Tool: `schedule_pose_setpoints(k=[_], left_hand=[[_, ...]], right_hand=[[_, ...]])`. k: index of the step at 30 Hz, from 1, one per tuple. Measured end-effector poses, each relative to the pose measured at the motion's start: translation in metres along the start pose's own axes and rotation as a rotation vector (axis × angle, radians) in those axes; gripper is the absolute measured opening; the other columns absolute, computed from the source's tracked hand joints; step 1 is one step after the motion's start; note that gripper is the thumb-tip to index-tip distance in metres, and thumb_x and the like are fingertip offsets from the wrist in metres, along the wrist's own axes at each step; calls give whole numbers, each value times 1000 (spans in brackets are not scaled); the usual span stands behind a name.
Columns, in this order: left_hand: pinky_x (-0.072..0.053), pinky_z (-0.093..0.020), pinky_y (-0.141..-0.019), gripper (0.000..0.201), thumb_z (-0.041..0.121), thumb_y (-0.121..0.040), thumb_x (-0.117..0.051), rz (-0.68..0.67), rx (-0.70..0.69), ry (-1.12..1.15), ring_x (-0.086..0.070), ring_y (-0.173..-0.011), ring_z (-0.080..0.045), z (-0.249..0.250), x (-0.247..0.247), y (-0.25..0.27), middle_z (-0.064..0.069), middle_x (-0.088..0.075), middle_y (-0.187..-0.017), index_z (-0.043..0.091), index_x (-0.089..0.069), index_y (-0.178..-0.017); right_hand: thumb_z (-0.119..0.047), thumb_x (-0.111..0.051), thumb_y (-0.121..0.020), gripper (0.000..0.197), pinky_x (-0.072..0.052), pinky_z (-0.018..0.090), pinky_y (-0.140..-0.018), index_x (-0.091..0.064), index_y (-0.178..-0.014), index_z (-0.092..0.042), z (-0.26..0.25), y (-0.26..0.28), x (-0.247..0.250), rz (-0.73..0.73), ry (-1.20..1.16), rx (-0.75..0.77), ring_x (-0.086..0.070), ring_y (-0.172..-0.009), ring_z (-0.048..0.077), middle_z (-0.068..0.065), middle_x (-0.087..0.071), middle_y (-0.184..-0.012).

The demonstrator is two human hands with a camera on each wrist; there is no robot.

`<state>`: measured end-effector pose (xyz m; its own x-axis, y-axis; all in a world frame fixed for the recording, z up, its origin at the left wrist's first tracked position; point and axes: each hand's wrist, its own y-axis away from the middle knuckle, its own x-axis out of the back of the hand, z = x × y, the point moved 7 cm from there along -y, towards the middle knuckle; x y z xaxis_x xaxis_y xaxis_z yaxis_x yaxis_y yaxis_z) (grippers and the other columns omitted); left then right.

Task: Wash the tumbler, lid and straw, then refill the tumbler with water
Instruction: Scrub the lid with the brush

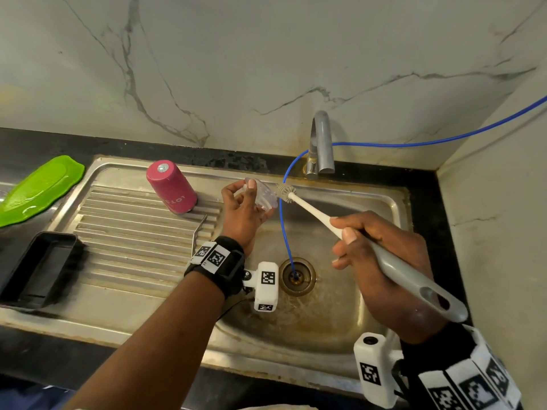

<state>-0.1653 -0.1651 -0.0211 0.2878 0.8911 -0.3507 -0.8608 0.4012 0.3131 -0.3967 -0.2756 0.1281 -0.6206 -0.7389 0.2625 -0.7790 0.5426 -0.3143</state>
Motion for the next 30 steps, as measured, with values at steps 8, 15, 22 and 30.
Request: schedule_pose_setpoints(k=[8, 15, 22, 30], left_hand=[[-62, -44, -83, 53, 34, -90, -80, 6, 66, 39, -66, -121, -40, -10, 6, 1, -25, -52, -144, 24, -42, -126], [-60, -59, -93, 82, 37, -66, -96, 68, 15, -3, -63, -126, -35, -3, 13, 2, -17, -47, -146, 23, -43, -128], [-63, -43, -83, 59, 0, -84, -82, -14, -14, -29, -68, -119, -38, -2, 8, 7, -21, -51, -144, 16, -43, -126], [-65, -40, -79, 56, -5, -86, -77, -65, -34, -125, -73, -103, -21, -11, 4, 17, -19, -51, -146, 14, -41, -125]], right_hand=[[-28, -53, -103, 27, -58, 25, -55, -73, -107, -10, -3, -5, -12, -28, -20, -12, -72, -61, 18, 3, -67, -74], [-20, -58, -102, 18, -59, 26, -54, -74, -101, -13, 3, -1, -13, 6, -64, -95, -71, -58, 21, 7, -68, -73], [-16, -59, -106, 20, -60, 29, -55, -75, -95, -13, 19, -11, -10, 49, -86, -176, -69, -56, 23, 11, -68, -70], [-28, -58, -103, 25, -57, 47, -54, -71, -89, -12, 23, -26, -27, -67, 147, -19, -69, -62, 23, -2, -67, -70]])
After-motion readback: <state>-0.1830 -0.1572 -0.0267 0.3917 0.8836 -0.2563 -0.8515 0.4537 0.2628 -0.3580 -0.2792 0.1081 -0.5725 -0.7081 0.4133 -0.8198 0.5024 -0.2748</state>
